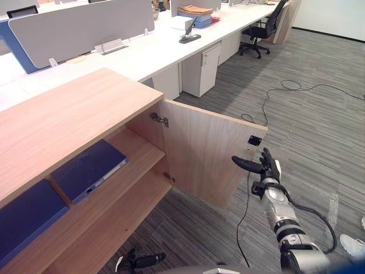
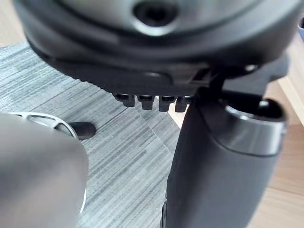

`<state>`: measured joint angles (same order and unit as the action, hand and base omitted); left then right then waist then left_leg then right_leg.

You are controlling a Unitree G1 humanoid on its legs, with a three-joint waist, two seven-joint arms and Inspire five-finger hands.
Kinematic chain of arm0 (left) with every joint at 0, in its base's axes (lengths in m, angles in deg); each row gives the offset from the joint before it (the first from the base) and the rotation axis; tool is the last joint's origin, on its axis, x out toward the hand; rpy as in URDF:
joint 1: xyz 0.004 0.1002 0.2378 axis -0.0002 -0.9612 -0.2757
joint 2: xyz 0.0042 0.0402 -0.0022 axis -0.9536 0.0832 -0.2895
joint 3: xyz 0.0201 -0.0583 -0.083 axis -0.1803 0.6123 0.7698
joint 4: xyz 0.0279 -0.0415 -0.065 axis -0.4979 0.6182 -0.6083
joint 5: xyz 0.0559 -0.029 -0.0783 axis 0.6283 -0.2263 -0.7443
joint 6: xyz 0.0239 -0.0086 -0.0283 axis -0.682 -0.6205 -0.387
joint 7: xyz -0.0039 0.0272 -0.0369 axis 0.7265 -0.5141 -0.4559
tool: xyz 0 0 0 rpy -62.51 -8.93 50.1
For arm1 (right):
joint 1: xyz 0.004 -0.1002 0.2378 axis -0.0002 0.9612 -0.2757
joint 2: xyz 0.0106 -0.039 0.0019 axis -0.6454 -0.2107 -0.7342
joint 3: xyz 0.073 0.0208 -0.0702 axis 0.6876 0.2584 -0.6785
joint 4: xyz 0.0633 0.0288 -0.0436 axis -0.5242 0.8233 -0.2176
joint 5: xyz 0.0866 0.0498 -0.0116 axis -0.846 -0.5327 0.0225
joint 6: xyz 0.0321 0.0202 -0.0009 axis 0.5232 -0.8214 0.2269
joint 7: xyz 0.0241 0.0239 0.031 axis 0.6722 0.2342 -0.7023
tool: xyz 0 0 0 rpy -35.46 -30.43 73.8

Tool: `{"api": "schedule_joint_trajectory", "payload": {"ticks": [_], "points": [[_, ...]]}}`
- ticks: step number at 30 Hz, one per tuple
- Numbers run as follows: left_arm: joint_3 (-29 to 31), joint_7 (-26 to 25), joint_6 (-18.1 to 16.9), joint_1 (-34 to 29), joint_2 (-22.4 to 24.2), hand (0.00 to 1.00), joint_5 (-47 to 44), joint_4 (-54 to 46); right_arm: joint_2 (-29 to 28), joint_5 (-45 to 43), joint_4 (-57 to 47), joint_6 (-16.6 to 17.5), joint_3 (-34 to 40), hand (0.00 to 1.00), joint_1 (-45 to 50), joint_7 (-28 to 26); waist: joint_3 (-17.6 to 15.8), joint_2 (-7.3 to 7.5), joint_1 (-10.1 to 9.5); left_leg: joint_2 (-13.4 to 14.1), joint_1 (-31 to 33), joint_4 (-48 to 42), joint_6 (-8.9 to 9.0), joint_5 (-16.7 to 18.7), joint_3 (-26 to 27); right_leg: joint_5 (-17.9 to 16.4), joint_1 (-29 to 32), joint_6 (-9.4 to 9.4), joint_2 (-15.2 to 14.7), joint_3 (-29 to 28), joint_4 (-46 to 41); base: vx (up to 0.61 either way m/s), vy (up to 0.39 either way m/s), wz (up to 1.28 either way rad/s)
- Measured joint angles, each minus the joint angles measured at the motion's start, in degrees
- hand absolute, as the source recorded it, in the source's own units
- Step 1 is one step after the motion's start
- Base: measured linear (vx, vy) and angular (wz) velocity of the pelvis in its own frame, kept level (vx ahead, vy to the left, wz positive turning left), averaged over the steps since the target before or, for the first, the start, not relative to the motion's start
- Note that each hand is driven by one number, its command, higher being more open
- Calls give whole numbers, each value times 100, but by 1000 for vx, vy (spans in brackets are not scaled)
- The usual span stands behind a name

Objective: Walk over to the cabinet, pick up the folder, carry it to the office cabinet, place the folder inside the office cabinet, then close the office cabinet door

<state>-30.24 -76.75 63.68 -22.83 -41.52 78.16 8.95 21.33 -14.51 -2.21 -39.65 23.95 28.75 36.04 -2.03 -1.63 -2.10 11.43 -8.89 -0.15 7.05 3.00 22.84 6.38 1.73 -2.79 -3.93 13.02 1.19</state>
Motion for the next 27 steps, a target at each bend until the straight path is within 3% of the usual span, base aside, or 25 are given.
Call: {"api": "schedule_joint_trajectory", "payload": {"ticks": [17,21,25,27], "points": [[295,10,23,-410,-21,100,5,94,344,-420,666,-30,-481,100,-795,-71,-13,13,-26,-71,58,134,-2,-136,-148,245,-92,23,-5,83,360,-41,-6,2],[360,39,15,-426,-7,100,20,92,758,-424,576,-28,-1293,100,-706,-320,-49,15,52,-71,50,150,1,-141,-184,246,-87,24,9,76,361,-54,-4,-2],[499,92,18,-452,10,100,63,102,1250,-909,-194,33,-2049,100,-147,-687,-59,26,153,-63,38,164,4,-139,-181,240,-80,24,28,51,361,-19,0,-4],[515,142,20,-462,-22,100,151,123,1728,-1231,-800,45,-2808,100,261,-981,-70,44,269,-42,13,166,22,-126,-156,231,-81,24,55,10,361,-19,-2,-9]]}}
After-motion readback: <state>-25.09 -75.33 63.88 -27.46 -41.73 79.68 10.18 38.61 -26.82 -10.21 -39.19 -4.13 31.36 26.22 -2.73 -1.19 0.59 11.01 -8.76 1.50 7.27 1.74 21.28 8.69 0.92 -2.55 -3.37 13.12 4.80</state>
